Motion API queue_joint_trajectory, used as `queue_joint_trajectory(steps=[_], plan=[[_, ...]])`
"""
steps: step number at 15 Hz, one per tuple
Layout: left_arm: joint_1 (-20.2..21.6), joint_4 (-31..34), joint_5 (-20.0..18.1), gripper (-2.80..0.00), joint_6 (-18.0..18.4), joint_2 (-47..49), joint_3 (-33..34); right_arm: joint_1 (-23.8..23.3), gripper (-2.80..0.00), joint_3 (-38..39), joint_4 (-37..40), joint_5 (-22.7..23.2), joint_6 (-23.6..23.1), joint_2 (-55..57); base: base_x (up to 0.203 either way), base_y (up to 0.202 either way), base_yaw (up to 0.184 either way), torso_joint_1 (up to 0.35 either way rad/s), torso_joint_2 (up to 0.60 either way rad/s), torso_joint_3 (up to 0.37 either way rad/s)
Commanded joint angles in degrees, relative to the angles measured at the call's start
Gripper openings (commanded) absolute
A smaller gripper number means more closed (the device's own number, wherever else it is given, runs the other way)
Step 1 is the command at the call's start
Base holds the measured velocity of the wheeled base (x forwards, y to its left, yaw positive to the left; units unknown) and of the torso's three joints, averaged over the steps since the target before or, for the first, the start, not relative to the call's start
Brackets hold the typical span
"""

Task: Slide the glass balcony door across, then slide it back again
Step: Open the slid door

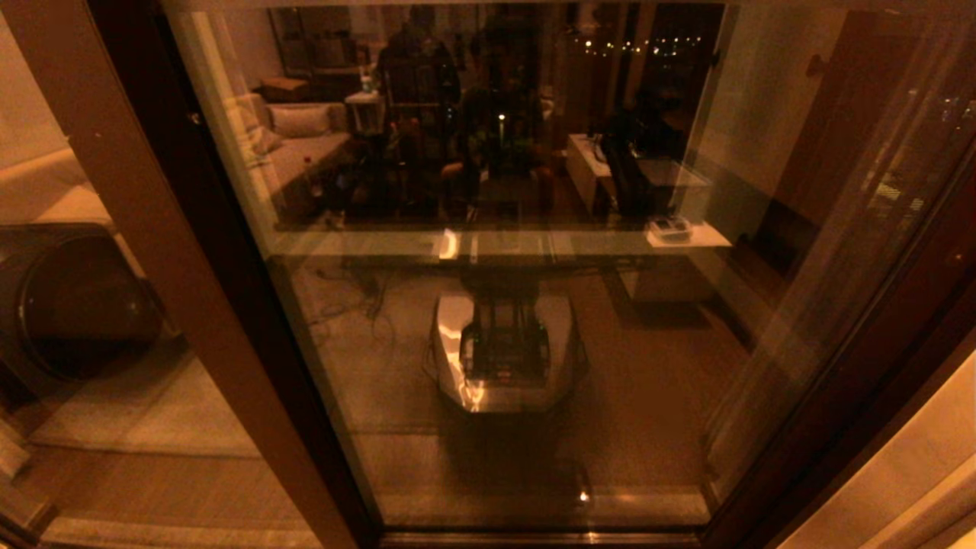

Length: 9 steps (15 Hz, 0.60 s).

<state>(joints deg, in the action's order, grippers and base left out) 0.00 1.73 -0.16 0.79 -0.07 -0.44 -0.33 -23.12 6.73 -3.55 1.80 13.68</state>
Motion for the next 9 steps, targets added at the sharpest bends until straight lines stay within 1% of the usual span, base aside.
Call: queue_joint_trajectory(steps=[1, 3, 7, 9], plan=[[0.0, 0.03, -0.02, -2.8, 0.0, -0.1, 0.09, -0.31, -2.8, -7.67, 0.84, -0.47, -0.02, 10.91, 0.0, 0.0, 0.0, 0.0, 0.0, 0.0], [0.0, 0.03, -0.02, -2.8, 0.0, -0.1, 0.0, -1.19, -2.8, -17.29, 4.22, -1.79, -0.51, 19.14, 0.0, 0.0, 0.0, 0.0, 0.0, 0.0], [0.0, 0.03, -0.02, -2.8, 0.0, -0.1, 0.08, -1.95, -2.8, -35.46, 17.02, -3.09, -1.13, 34.69, 0.0, 0.0, 0.0, 0.0, 0.0, 0.0], [0.0, 0.03, -0.02, -2.8, 0.0, -0.1, 0.0, -2.36, -2.8, -42.87, 22.95, -3.36, -1.23, 41.09, 0.0, 0.0, 0.0, 0.0, 0.0, 0.0]])
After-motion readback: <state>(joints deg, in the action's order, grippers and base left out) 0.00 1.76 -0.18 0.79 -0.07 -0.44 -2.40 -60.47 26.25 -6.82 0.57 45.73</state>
